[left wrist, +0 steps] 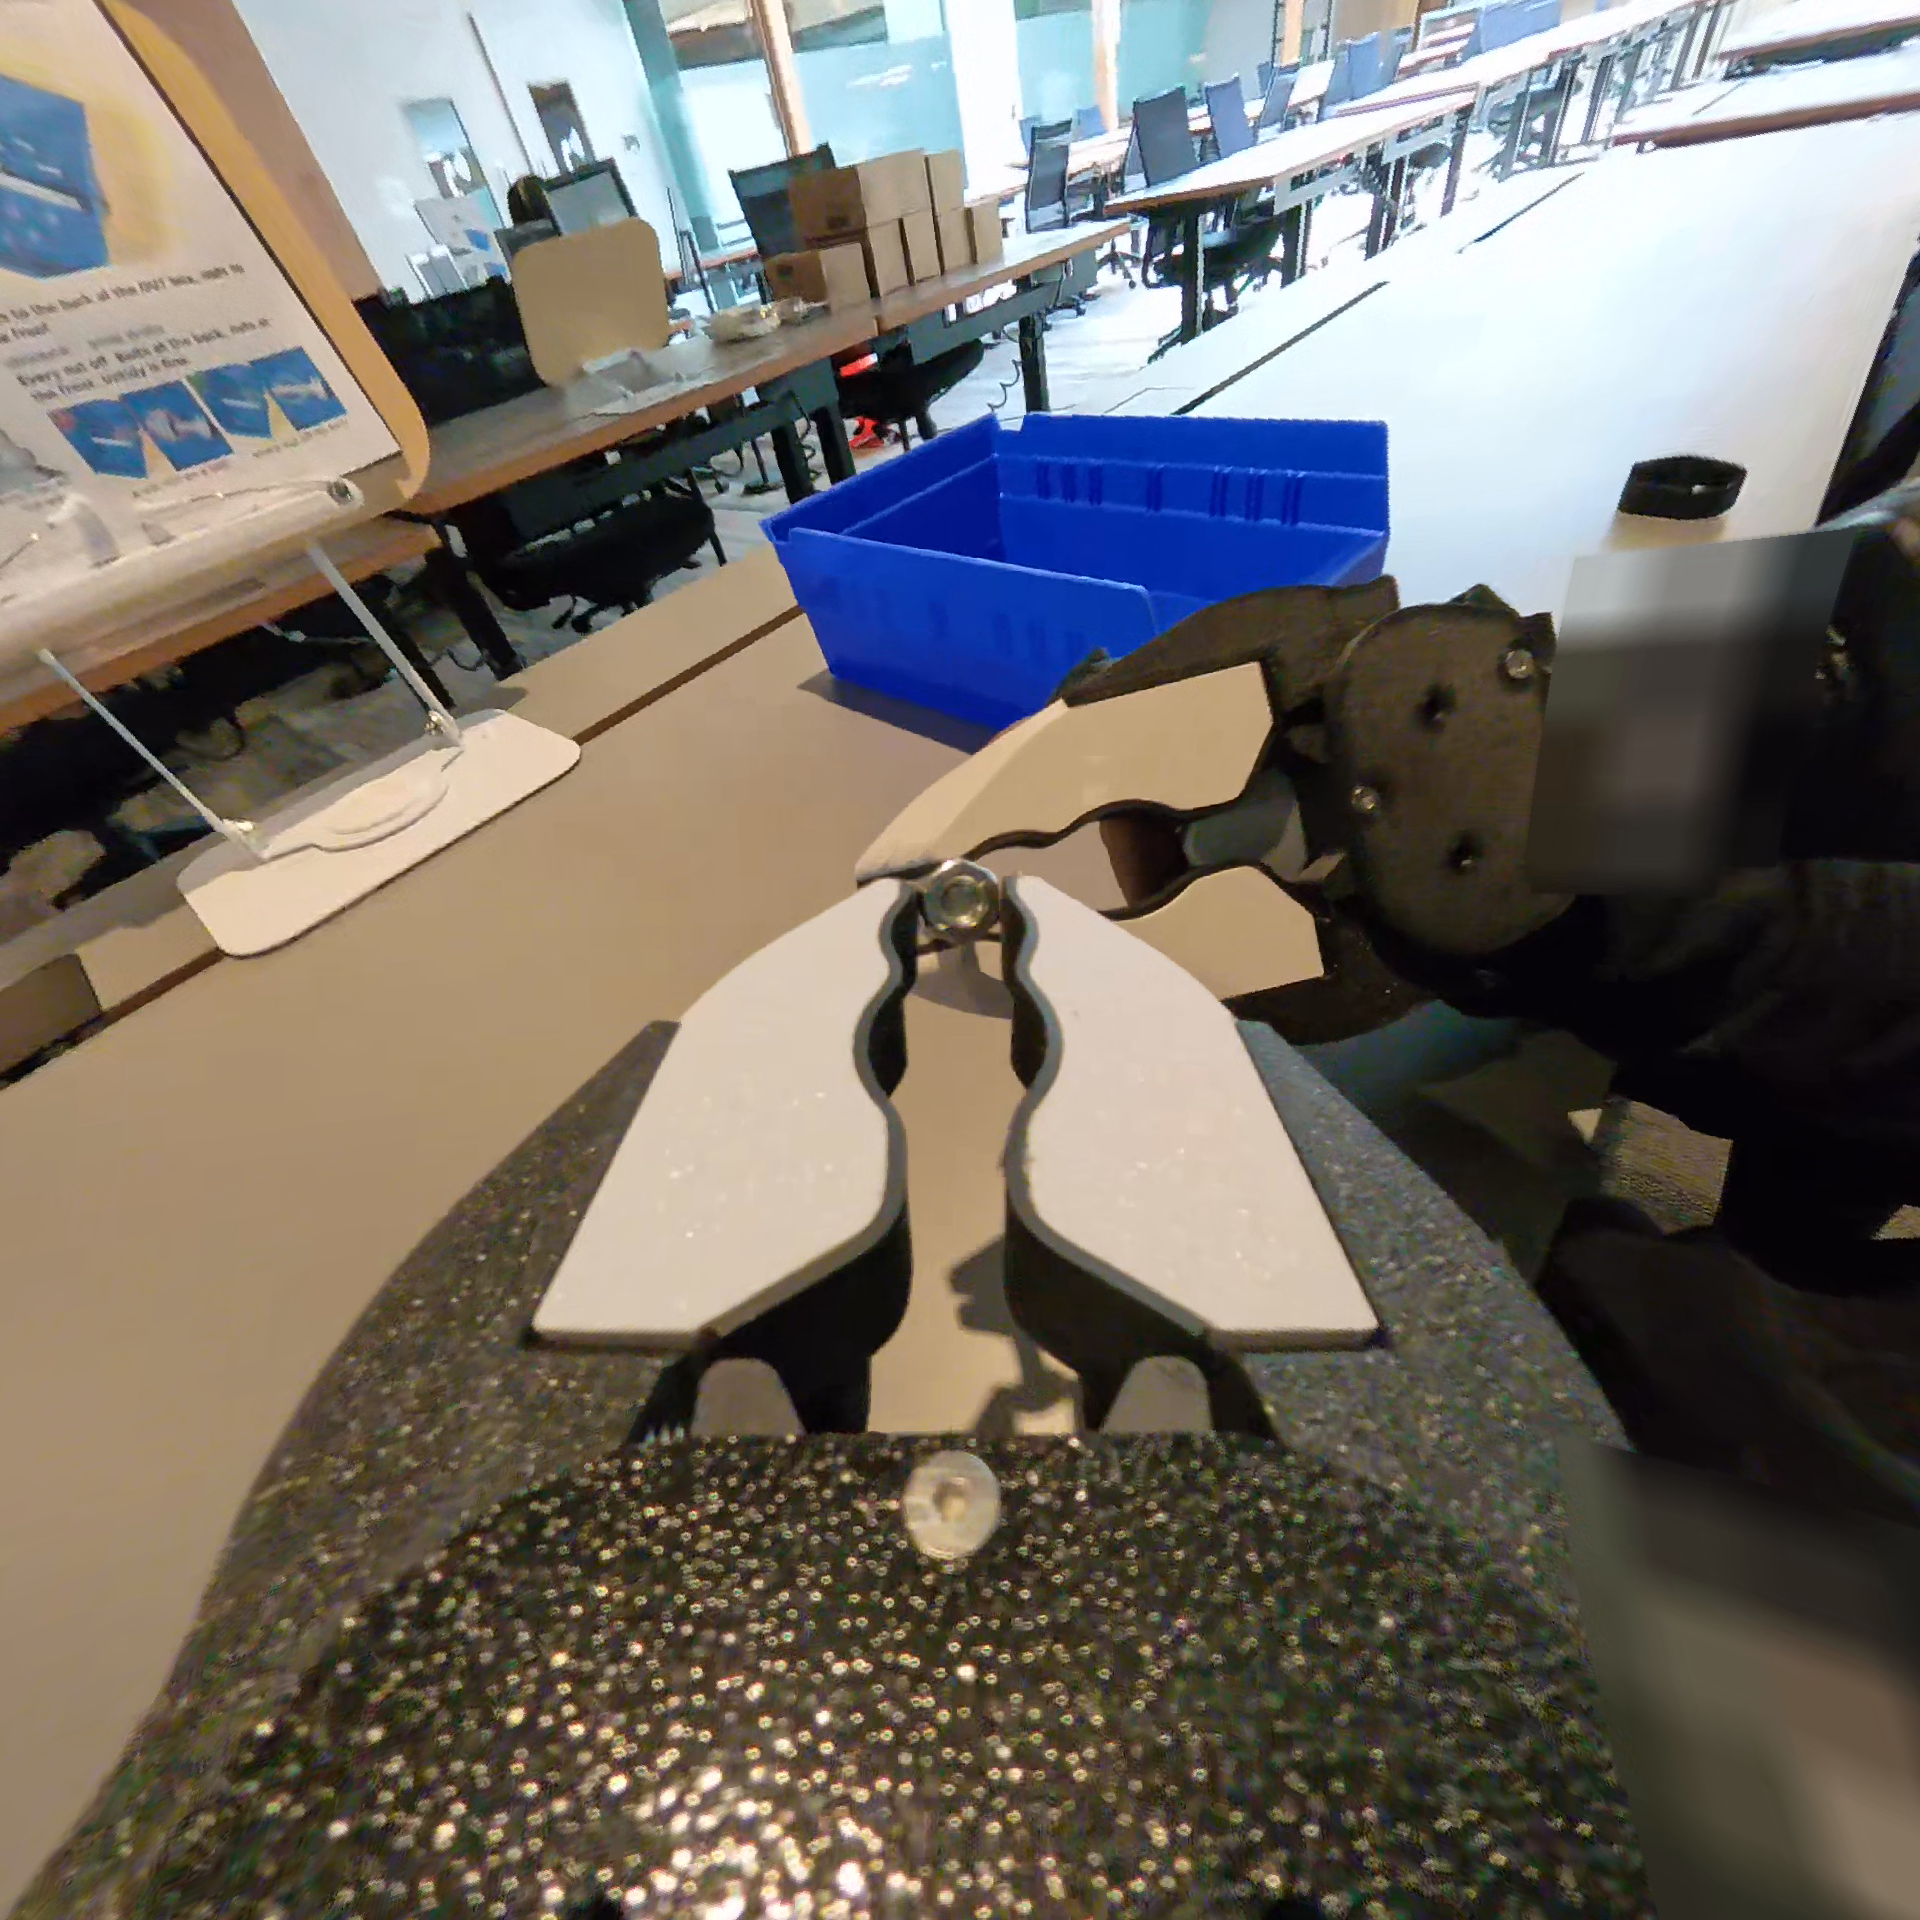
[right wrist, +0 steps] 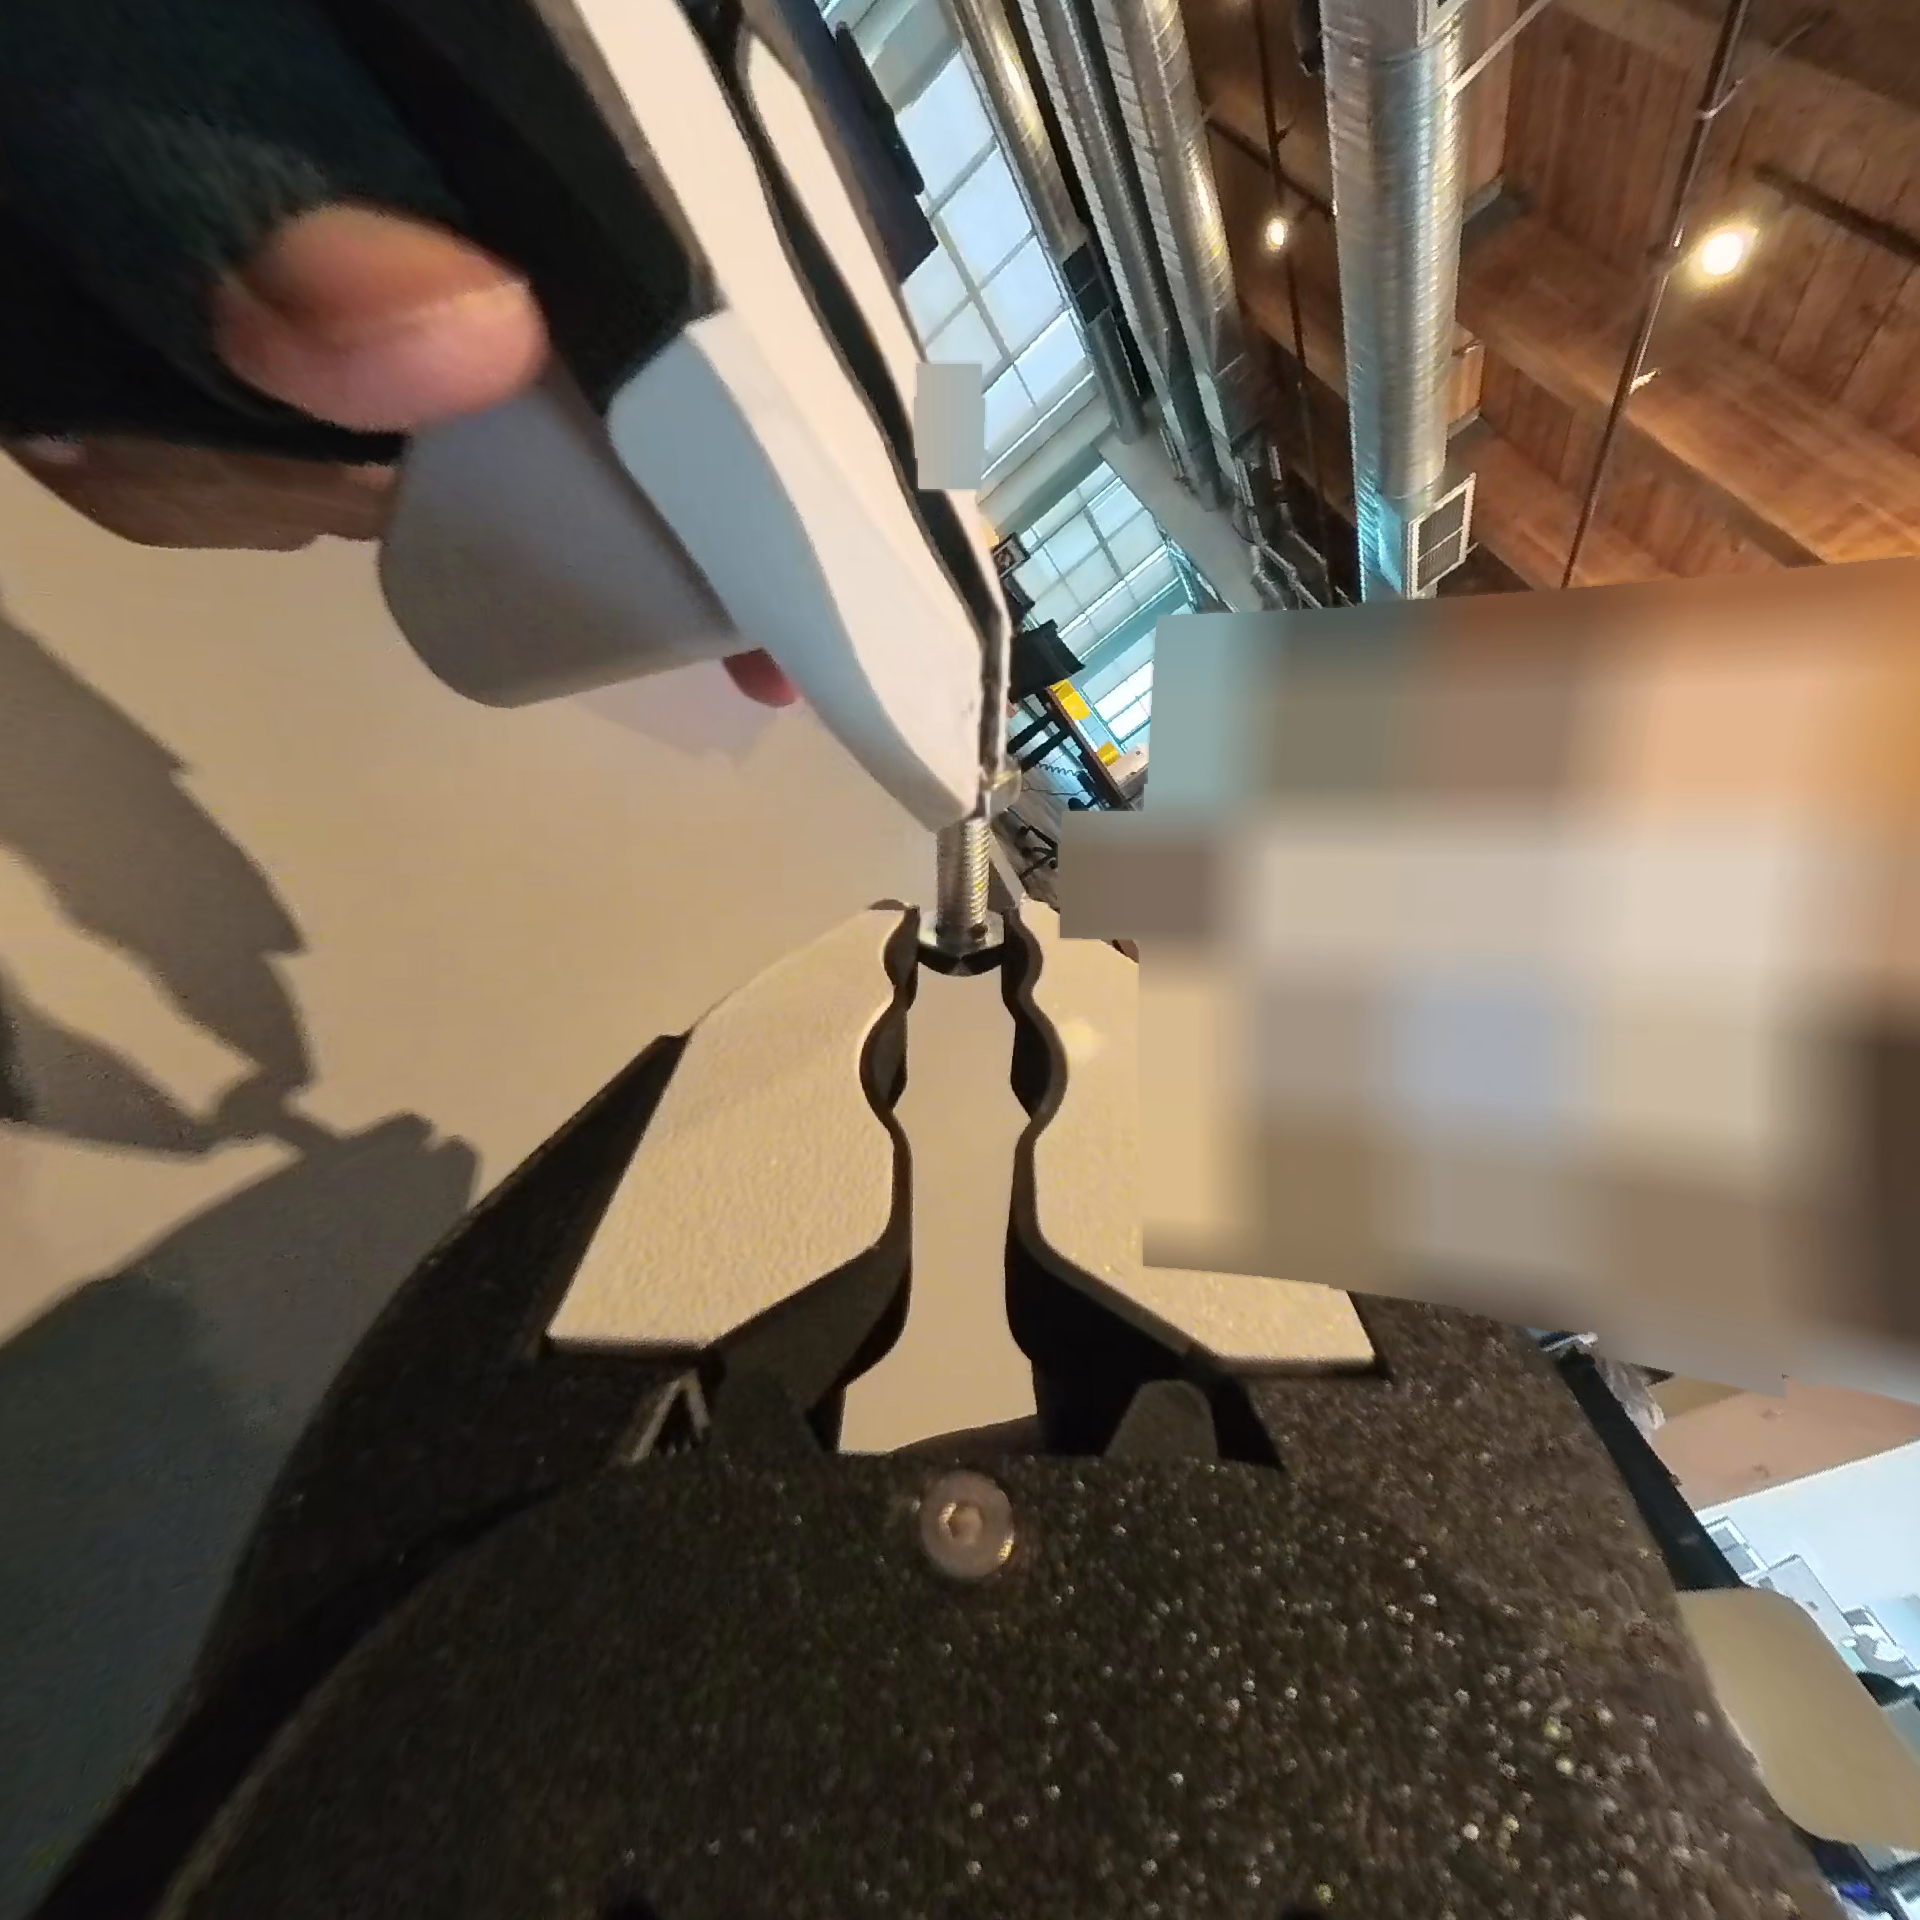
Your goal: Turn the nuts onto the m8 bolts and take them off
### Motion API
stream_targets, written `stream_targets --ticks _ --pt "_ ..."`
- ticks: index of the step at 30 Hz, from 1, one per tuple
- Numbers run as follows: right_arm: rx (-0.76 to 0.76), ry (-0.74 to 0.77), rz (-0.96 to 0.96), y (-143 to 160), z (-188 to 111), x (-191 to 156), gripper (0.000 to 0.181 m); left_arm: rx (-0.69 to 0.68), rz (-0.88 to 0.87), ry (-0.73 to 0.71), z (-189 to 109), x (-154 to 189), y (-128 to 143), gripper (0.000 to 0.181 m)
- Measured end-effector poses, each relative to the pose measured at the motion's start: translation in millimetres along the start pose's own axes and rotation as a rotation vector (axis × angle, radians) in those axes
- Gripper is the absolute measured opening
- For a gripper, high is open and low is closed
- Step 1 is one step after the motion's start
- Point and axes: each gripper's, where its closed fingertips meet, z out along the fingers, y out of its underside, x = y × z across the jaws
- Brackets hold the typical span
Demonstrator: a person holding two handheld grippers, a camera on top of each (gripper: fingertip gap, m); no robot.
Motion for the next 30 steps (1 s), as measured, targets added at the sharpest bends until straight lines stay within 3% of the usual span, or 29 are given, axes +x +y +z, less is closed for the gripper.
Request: stream_targets --ticks 2,10,12,17,22,30 --pt "0.002 -0.010 0.005 0 0 -1 0.015 -0.001 0.088 0.001 0 1 1 0.014" --pt "0.038 -0.153 0.051 -3 -1 -21 0.015 -0.003 0.715 0.061 -7 11 14 0.014" --pt "0.034 -0.172 0.050 -3 0 -25 0.015 -0.006 0.793 0.044 -8 9 17 0.014" --pt "0.043 -0.157 0.140 -5 0 -16 0.015 0.018 0.598 0.042 -12 8 5 0.032" --pt "-0.011 -0.104 0.163 3 2 -8 0.015 -0.006 0.322 -0.020 -11 -1 -6 0.026" --pt "-0.094 -0.066 0.097 12 8 -12 0.015 -0.129 0.295 -0.115 -1 -6 12 0.019"
